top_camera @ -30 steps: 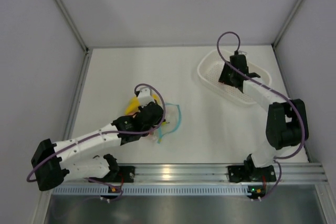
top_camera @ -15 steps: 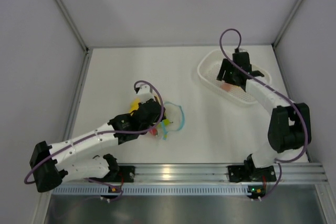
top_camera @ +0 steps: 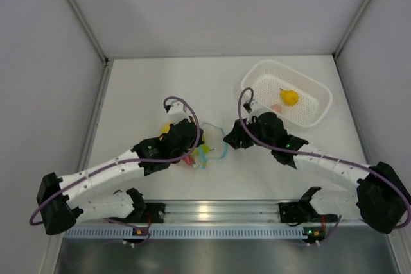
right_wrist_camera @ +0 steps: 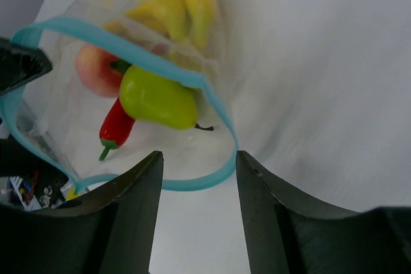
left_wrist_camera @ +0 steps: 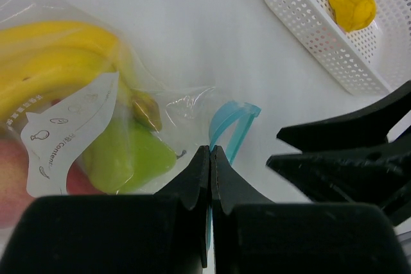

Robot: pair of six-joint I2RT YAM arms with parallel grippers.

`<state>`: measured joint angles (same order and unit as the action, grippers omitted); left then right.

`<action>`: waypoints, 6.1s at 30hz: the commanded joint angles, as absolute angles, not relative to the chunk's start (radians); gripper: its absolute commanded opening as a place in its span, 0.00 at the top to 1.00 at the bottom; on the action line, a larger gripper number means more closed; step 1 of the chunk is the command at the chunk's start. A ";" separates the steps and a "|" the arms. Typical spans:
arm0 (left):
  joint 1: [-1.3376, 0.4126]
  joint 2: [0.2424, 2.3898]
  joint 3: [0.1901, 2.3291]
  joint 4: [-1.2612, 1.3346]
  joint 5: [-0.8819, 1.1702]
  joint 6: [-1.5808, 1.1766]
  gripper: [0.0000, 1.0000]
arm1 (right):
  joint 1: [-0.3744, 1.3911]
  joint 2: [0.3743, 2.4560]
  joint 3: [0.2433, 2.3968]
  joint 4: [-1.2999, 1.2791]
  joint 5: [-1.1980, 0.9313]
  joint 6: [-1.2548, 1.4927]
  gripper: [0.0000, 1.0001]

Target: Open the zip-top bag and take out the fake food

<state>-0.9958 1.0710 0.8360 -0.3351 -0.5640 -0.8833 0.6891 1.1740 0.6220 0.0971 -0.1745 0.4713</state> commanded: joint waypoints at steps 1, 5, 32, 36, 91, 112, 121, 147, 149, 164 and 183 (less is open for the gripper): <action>-0.999 1.072 0.881 -0.307 -0.557 -0.874 1.00 | 0.823 1.147 0.577 0.354 -0.114 0.433 0.50; -1.000 1.077 0.885 -0.305 -0.540 -0.885 1.00 | 0.920 1.234 0.561 0.458 -0.040 0.413 0.51; -1.000 1.091 0.801 -0.305 -0.486 -0.897 1.00 | 1.068 1.770 0.725 0.759 0.224 0.517 0.18; -0.999 1.086 0.784 -0.307 -0.489 -0.897 1.00 | 1.066 1.851 0.744 0.765 0.209 0.526 0.17; -1.002 1.077 0.864 -0.268 -0.522 -0.983 1.00 | 0.927 1.289 0.901 -0.414 0.305 0.356 0.21; -1.020 1.183 0.891 -0.163 -0.384 -0.916 1.00 | 0.966 1.088 0.552 0.192 -0.031 0.120 0.34; -1.019 1.175 0.871 -0.163 -0.383 -0.910 1.00 | 0.982 1.215 0.589 0.233 -0.198 0.046 0.35; -1.020 1.187 0.831 -0.161 -0.350 -0.890 1.00 | 1.058 1.670 0.612 0.545 0.120 0.095 0.06; -1.019 1.178 0.827 -0.161 -0.350 -0.887 1.00 | 1.058 1.704 0.641 0.523 0.127 0.098 0.07; -1.017 1.126 0.795 -0.164 -0.391 -0.862 1.00 | 1.052 1.819 0.695 0.451 0.285 0.167 0.10; -1.019 1.085 0.799 -0.179 -0.416 -0.819 1.00 | 1.034 1.950 0.796 0.281 0.261 0.229 0.05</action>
<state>-0.9527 1.1206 0.7849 -0.2478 -0.5964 -0.8368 1.0584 1.8282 0.7948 0.6231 0.2844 0.1272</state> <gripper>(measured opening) 0.022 0.949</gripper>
